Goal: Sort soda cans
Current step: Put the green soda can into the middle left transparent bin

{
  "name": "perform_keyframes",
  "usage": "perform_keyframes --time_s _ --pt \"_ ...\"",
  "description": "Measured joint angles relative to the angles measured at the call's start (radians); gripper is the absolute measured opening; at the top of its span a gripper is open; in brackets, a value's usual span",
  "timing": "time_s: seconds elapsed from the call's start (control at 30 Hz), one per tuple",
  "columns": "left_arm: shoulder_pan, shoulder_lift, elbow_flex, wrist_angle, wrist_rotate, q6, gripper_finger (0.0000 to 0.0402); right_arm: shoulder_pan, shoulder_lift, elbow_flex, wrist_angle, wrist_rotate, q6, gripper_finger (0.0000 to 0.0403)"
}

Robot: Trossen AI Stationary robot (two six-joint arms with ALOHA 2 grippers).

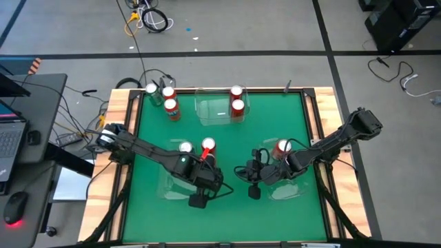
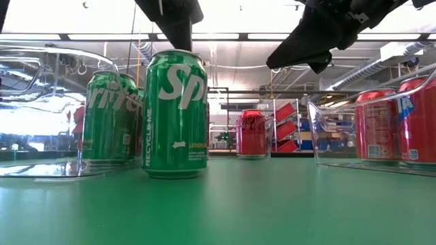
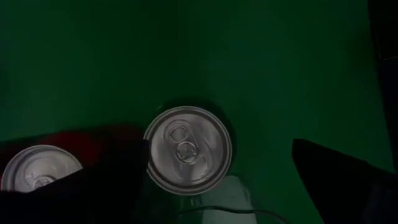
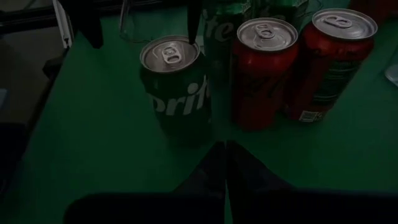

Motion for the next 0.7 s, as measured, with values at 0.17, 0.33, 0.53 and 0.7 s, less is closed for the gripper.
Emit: perform_keyframes --time_s 0.17,0.33,0.53,0.7 --pt "0.018 0.013 -0.007 0.000 0.022 0.003 0.0399 0.000 0.000 0.001 0.000 0.000 0.000 0.0001" --pt "0.042 0.027 -0.007 0.009 0.024 0.006 0.0399 0.000 0.000 0.001 0.010 -0.001 0.000 0.0001" --pt "0.061 0.031 -0.007 0.012 0.050 0.005 0.0399 0.000 0.000 0.001 0.016 -0.025 0.000 0.0001" --pt "0.050 0.027 -0.006 0.009 0.073 -0.005 0.0399 0.000 0.001 0.001 0.016 -0.027 0.000 0.0001"
